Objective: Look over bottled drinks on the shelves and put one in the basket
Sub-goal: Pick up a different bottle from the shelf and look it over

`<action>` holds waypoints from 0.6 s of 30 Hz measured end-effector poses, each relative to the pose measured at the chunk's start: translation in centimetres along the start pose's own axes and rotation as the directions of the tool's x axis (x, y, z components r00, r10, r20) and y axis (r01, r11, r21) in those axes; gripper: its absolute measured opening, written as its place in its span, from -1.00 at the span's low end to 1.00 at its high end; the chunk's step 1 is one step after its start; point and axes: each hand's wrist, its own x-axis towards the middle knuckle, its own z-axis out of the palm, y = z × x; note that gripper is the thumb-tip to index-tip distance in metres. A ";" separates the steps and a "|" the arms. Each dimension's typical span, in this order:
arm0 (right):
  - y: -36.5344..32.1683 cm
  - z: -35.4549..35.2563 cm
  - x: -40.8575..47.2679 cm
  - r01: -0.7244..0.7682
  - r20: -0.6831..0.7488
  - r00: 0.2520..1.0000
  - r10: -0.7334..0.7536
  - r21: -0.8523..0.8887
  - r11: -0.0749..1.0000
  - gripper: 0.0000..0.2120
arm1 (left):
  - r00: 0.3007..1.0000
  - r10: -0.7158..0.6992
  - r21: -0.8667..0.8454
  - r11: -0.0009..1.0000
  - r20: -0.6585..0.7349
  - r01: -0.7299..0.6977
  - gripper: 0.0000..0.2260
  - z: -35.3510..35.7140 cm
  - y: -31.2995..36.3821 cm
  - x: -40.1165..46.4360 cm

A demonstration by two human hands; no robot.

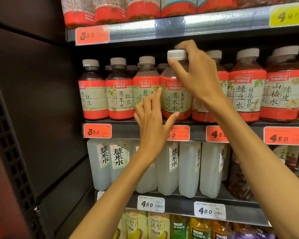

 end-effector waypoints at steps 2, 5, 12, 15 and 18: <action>-0.1 -0.1 -0.2 0.003 -0.026 1.000 0.000 0.119 0.993 -0.67 | 1.000 -0.006 -0.032 0.999 0.007 0.006 -0.34 -0.1 -0.1 -0.1; 0.0 -0.1 -0.7 0.013 -0.055 0.998 0.005 0.322 0.947 -0.70 | 1.000 -0.015 -0.096 0.995 0.014 0.017 -0.33 -0.3 0.1 -0.2; -0.3 -1.3 -1.0 -0.007 -0.058 0.996 0.068 0.711 0.704 -0.81 | 0.990 -0.070 -0.308 0.946 0.123 0.105 -0.22 -1.3 0.6 -0.9; -0.8 -1.5 -1.3 -0.048 -0.022 0.995 0.101 0.767 0.640 -0.77 | 0.977 -0.076 -0.496 0.852 0.201 0.169 -0.27 -2.0 0.9 -1.5; -1.0 -1.6 -1.8 -0.169 0.103 0.982 0.157 0.848 0.502 -0.77 | 0.970 -0.078 -0.629 0.749 0.229 0.209 -0.41 -2.3 1.5 -2.7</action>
